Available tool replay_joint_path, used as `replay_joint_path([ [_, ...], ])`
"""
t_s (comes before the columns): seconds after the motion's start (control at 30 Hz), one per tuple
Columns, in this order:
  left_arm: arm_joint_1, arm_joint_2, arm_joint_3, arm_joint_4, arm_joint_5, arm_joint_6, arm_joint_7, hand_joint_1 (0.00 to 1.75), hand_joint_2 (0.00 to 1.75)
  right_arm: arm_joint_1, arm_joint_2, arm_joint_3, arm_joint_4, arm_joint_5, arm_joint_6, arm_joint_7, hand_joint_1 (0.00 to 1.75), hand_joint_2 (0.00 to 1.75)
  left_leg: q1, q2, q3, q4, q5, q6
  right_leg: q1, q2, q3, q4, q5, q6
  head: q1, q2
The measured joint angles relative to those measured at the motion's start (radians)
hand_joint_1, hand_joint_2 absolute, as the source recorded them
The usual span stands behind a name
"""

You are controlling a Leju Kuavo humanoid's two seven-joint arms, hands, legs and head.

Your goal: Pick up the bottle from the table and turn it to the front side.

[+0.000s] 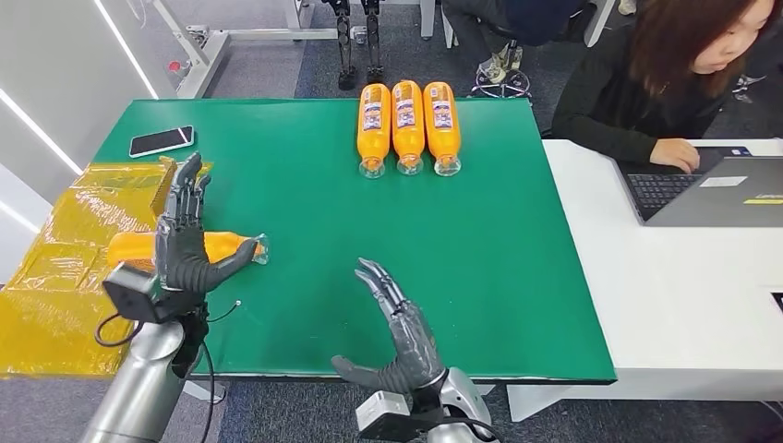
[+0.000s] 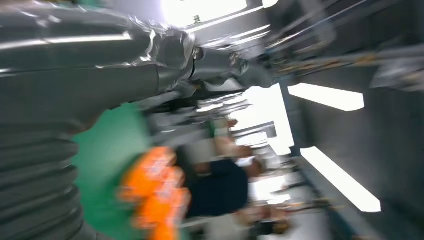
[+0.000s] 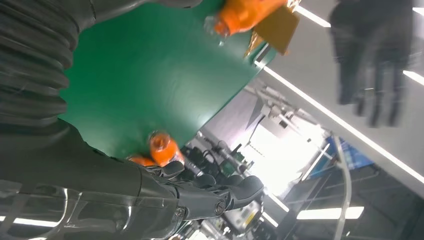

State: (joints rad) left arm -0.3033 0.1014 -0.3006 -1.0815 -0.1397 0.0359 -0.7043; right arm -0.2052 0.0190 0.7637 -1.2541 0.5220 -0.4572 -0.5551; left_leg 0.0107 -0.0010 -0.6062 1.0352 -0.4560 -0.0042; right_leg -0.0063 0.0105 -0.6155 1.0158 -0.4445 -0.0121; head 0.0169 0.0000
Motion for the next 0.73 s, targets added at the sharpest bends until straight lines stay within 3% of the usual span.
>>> replay_joint_path([
  [0.13, 0.083, -0.027, -0.041, -0.222, 0.009, -0.055, 0.0, 0.0, 1.75, 0.025, -0.023, -0.051, -0.043, 0.006, -0.017, 0.006, 0.0, 1.75, 0.0, 0.0, 0.0, 0.0, -0.001, 0.001, 0.0, 0.0, 0.0, -0.001, 0.0, 0.0, 0.0, 0.0],
  [0.27, 0.136, -0.06, -0.082, -0.333, 0.01, -0.088, 0.0, 0.0, 1.75, 0.057, -0.039, -0.087, -0.09, 0.024, -0.035, 0.006, 0.0, 1.75, 0.0, 0.0, 0.0, 0.0, -0.001, 0.001, 0.0, -0.001, 0.001, -0.001, 0.0, 0.001, 0.0, 0.0],
  [0.47, 0.194, -0.136, -0.099, -0.358, 0.082, -0.21, 0.0, 0.0, 1.75, 0.11, -0.053, -0.137, -0.195, 0.008, -0.091, -0.025, 0.0, 1.75, 0.0, 0.0, 0.0, 0.0, -0.001, 0.001, 0.0, -0.001, 0.001, -0.001, 0.0, 0.001, 0.0, 0.0],
  [0.73, 0.207, -0.211, -0.105, -0.328, 0.152, -0.274, 0.001, 0.0, 1.75, 0.188, -0.068, -0.173, -0.361, -0.072, -0.157, -0.122, 0.0, 1.75, 0.0, 0.0, 0.0, 0.0, -0.001, 0.001, 0.0, -0.001, 0.0, -0.001, 0.0, 0.001, 0.0, 0.0],
])
